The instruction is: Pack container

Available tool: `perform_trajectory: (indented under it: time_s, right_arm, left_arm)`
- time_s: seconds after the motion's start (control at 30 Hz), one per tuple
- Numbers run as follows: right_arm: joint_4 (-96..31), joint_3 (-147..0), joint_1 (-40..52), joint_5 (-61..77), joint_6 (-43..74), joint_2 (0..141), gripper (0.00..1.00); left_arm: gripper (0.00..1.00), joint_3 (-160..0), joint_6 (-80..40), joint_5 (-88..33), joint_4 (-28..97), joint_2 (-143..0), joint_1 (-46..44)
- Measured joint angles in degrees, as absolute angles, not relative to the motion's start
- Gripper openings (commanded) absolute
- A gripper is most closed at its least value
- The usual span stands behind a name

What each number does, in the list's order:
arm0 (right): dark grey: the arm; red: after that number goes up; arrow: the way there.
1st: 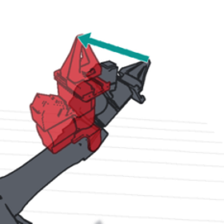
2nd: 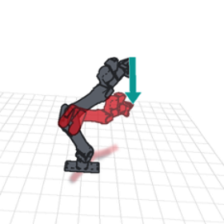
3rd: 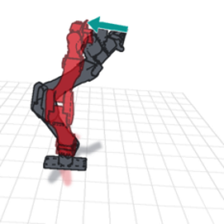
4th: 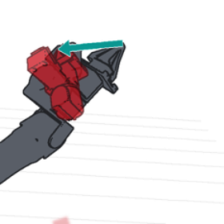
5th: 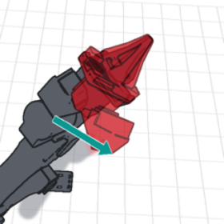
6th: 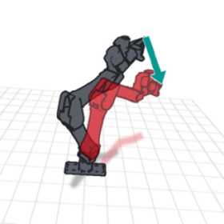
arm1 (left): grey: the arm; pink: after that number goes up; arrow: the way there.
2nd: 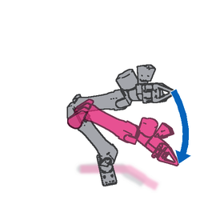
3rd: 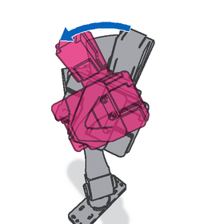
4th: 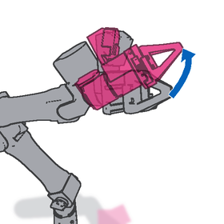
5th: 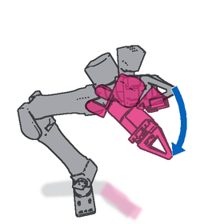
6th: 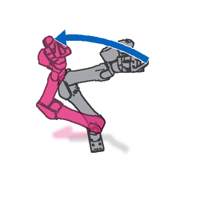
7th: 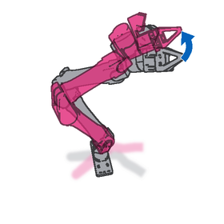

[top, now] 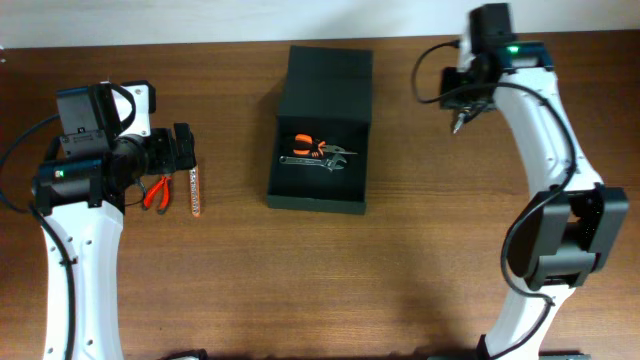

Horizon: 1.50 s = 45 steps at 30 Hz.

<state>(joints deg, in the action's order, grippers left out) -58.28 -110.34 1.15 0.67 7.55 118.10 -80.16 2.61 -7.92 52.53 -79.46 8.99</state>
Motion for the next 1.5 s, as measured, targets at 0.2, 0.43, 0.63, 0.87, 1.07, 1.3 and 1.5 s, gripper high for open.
perform_trajectory:
  time_s: [0.2, 0.43, 0.63, 0.87, 1.07, 1.3, 1.5]
  right_arm:
    - [-58.3, -110.3, -2.4, 0.9, 10.1, 118.4, 0.59]
    - [-60.0, -110.3, -4.6, 0.9, 17.8, 121.6, 0.59]
    - [-60.3, -110.3, -5.9, 0.9, 25.8, 125.1, 0.59]
    - [-61.1, -110.3, -8.3, 1.1, 34.2, 125.4, 0.59]
    - [-62.2, -110.3, -9.6, 1.1, 37.4, 125.9, 0.6]
    - [-64.5, -109.4, -11.1, 1.1, 40.8, 126.0, 0.63]
    - [-65.5, -105.2, -13.6, 0.9, 43.8, 126.0, 0.63]
  left_arm:
    - [0.99, -80.2, 2.6, -7.9, 52.5, -79.5, 9.0]
    - [0.99, -80.2, 2.6, -7.9, 52.5, -79.5, 9.0]
    - [0.99, -80.2, 2.6, -7.9, 52.5, -79.5, 9.0]
    - [0.99, -80.2, 2.6, -7.9, 52.5, -79.5, 9.0]
    - [0.99, -80.2, 2.6, -7.9, 52.5, -79.5, 9.0]
    - [0.99, -80.2, 2.6, -7.9, 52.5, -79.5, 9.0]
    - [0.99, -80.2, 2.6, -7.9, 52.5, -79.5, 9.0]
